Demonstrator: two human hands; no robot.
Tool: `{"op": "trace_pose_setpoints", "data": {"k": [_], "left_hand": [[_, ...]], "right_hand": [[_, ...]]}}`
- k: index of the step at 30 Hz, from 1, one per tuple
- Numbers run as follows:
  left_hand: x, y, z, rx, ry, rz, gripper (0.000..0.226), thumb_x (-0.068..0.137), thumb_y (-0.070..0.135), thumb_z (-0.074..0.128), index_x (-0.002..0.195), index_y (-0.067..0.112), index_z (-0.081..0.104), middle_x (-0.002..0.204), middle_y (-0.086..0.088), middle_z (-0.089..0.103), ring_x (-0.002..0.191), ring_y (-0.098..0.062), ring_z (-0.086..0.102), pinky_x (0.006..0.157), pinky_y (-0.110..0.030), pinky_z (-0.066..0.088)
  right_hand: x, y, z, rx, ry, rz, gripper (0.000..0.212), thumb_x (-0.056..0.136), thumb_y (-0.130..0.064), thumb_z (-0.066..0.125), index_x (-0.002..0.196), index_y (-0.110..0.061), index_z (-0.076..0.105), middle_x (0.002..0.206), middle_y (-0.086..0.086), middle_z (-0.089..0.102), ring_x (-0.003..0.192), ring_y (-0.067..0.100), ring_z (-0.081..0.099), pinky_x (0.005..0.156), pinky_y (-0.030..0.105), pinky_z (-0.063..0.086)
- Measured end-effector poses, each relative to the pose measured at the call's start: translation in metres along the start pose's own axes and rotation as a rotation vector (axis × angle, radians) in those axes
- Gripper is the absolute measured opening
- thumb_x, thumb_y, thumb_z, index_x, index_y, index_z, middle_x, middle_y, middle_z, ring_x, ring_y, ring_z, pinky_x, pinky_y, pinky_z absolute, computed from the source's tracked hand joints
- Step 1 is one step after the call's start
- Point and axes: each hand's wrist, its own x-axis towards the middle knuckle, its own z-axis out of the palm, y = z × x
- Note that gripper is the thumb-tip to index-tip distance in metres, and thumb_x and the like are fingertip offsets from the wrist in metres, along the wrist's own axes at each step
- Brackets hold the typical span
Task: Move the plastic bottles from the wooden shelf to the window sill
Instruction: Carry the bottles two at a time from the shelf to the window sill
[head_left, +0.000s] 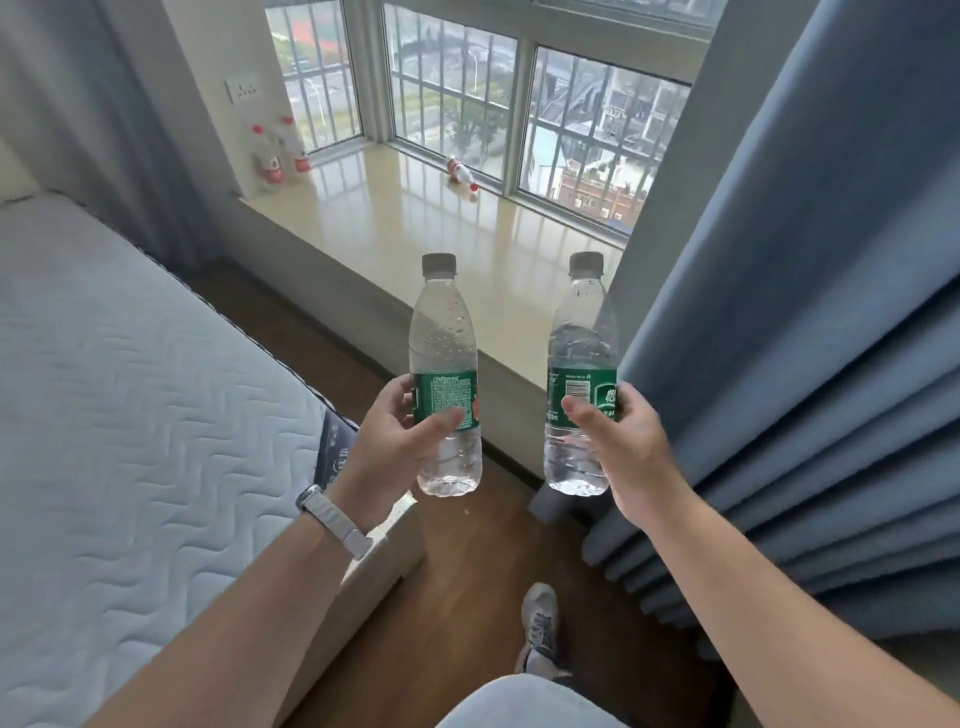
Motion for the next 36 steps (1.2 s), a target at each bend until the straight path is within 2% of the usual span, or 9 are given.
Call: {"op": "trace_pose_setpoints", "data": {"k": [4,8,11,16,20,25,31,33,36], "left_hand": [[0.038,0.004,0.003,-0.021,0.075,0.005,0.071,0.066,0.033,0.083,0.128,0.011,0.055,0.114,-0.015,0.07,0.099,-0.029,0.072,0.078,-0.036,0.059],[0.086,0.011,0.023,0.01,0.141,0.019,0.071,0.064,0.037,0.082,0.126,0.013,0.057,0.11,-0.009,0.073,0.099,-0.028,0.072,0.083,-0.045,0.059],[0.123,0.019,0.041,0.032,0.159,0.029,0.069,0.066,0.038,0.082,0.126,0.015,0.058,0.113,-0.012,0.071,0.103,-0.032,0.071,0.087,-0.051,0.058],[0.175,0.033,0.064,0.051,0.21,0.062,0.074,0.066,0.038,0.081,0.129,0.009,0.056,0.115,-0.015,0.07,0.101,-0.031,0.071,0.088,-0.05,0.058],[0.199,0.036,0.068,0.053,0.25,0.085,0.072,0.068,0.036,0.081,0.129,0.008,0.056,0.114,-0.016,0.07,0.1,-0.031,0.071,0.088,-0.052,0.058],[0.212,0.044,0.051,0.093,0.356,0.074,0.061,0.07,0.037,0.078,0.124,0.015,0.059,0.111,-0.009,0.072,0.101,-0.029,0.072,0.091,-0.054,0.057],[0.252,0.037,0.011,0.078,0.404,0.058,0.051,0.08,0.028,0.074,0.126,0.009,0.06,0.113,-0.016,0.07,0.101,-0.03,0.071,0.092,-0.055,0.056],[0.27,0.032,-0.001,0.045,0.422,0.053,0.052,0.079,0.029,0.075,0.126,0.01,0.06,0.114,-0.016,0.07,0.102,-0.03,0.071,0.089,-0.05,0.058],[0.305,0.028,-0.022,0.013,0.406,0.06,0.055,0.078,0.031,0.074,0.126,0.006,0.06,0.114,-0.018,0.07,0.099,-0.031,0.07,0.081,-0.041,0.057]], "right_hand": [[0.045,-0.009,0.003,0.024,-0.089,0.01,0.047,0.072,-0.026,0.079,0.114,-0.012,0.062,0.098,0.017,0.072,0.081,0.033,0.072,0.071,0.048,0.059],[0.1,-0.023,-0.004,0.032,-0.133,-0.007,0.032,0.084,-0.014,0.076,0.114,-0.011,0.063,0.098,0.018,0.073,0.078,0.03,0.073,0.063,0.039,0.059],[0.143,-0.034,-0.014,0.062,-0.137,-0.012,0.041,0.077,-0.023,0.077,0.114,-0.011,0.063,0.099,0.017,0.073,0.082,0.034,0.073,0.066,0.043,0.06],[0.206,-0.043,-0.026,0.063,-0.176,-0.012,0.043,0.075,-0.025,0.075,0.113,-0.011,0.063,0.096,0.015,0.074,0.08,0.033,0.073,0.066,0.043,0.06],[0.244,-0.046,-0.021,0.036,-0.196,-0.047,0.038,0.073,-0.029,0.075,0.107,-0.017,0.066,0.088,0.004,0.076,0.076,0.024,0.073,0.064,0.037,0.057],[0.272,-0.049,-0.006,0.04,-0.253,-0.022,0.04,0.071,-0.031,0.076,0.107,-0.018,0.066,0.092,0.007,0.075,0.081,0.028,0.073,0.071,0.044,0.059],[0.315,-0.041,0.03,0.018,-0.265,0.045,0.042,0.071,-0.031,0.076,0.108,-0.017,0.064,0.099,0.011,0.074,0.087,0.032,0.073,0.079,0.056,0.059],[0.328,-0.037,0.042,-0.008,-0.266,0.059,0.042,0.07,-0.032,0.077,0.108,-0.018,0.065,0.098,0.01,0.075,0.087,0.032,0.073,0.079,0.055,0.06],[0.355,-0.038,0.061,-0.047,-0.255,0.058,0.042,0.069,-0.03,0.076,0.108,-0.019,0.066,0.095,0.007,0.075,0.084,0.027,0.073,0.071,0.044,0.06]]}}
